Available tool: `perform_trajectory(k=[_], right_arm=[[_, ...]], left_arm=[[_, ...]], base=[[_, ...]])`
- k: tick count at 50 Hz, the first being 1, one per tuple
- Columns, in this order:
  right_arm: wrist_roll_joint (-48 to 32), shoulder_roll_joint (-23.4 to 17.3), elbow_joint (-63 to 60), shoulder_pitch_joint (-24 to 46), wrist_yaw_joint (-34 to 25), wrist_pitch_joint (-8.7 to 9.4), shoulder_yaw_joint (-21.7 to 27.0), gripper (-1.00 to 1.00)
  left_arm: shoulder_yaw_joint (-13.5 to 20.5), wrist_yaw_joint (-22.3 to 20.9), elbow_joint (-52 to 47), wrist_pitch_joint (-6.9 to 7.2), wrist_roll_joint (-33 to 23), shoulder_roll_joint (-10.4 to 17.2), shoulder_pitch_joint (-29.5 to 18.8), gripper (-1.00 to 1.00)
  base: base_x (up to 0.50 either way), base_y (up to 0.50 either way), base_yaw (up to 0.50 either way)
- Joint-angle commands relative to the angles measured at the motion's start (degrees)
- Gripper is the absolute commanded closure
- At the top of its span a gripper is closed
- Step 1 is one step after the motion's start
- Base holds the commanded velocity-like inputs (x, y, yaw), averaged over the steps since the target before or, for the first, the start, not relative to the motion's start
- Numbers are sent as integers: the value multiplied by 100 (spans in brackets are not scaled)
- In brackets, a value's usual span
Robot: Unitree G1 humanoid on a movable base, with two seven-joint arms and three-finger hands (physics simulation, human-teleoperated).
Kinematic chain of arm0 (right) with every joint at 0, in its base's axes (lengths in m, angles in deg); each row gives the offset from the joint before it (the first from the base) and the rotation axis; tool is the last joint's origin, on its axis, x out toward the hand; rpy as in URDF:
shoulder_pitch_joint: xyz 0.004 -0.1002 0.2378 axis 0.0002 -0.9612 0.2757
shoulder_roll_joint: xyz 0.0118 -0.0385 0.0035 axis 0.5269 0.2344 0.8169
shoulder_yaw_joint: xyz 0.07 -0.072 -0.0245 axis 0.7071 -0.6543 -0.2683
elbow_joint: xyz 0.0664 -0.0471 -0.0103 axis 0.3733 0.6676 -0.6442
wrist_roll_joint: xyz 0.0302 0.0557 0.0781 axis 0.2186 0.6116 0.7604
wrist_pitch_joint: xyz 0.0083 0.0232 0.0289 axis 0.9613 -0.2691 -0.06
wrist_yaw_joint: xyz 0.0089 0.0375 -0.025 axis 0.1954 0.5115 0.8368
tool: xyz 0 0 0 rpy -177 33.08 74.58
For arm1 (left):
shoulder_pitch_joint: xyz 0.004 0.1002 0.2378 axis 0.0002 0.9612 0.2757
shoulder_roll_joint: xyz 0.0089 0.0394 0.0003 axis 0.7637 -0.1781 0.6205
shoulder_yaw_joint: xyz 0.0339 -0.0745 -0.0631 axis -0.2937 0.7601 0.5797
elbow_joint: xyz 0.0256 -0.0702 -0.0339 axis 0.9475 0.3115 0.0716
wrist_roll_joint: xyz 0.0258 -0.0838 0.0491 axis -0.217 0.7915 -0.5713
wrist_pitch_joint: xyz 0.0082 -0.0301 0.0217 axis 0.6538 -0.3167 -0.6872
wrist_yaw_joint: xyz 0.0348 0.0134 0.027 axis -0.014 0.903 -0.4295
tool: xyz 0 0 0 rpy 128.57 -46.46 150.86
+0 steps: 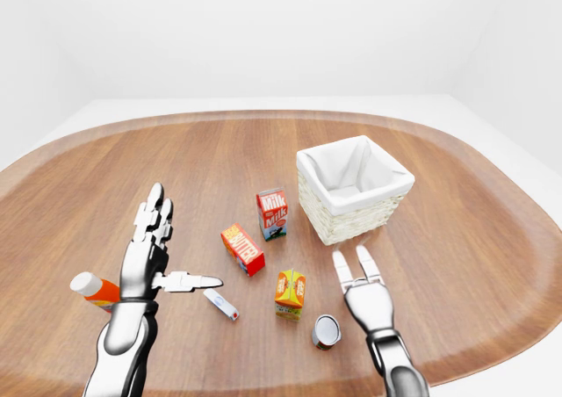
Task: Pick up the alphabet soup and the tomato sauce, and put them in the basket.
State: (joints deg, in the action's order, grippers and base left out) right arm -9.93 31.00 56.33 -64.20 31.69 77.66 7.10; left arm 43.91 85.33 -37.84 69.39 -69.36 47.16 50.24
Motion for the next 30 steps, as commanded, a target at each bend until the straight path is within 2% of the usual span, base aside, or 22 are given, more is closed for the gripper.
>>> perform_trajectory(k=[1,30], right_arm=[[63,-64,326,195,0,0,-25,-100],[127,-97,710,408,0,0,-72,-100]], left_arm=[[9,-5,27,0,25,4,4,-100],[14,-6,35,0,38,5,-13,-100]], base=[[0,0,0],[0,0,0]])
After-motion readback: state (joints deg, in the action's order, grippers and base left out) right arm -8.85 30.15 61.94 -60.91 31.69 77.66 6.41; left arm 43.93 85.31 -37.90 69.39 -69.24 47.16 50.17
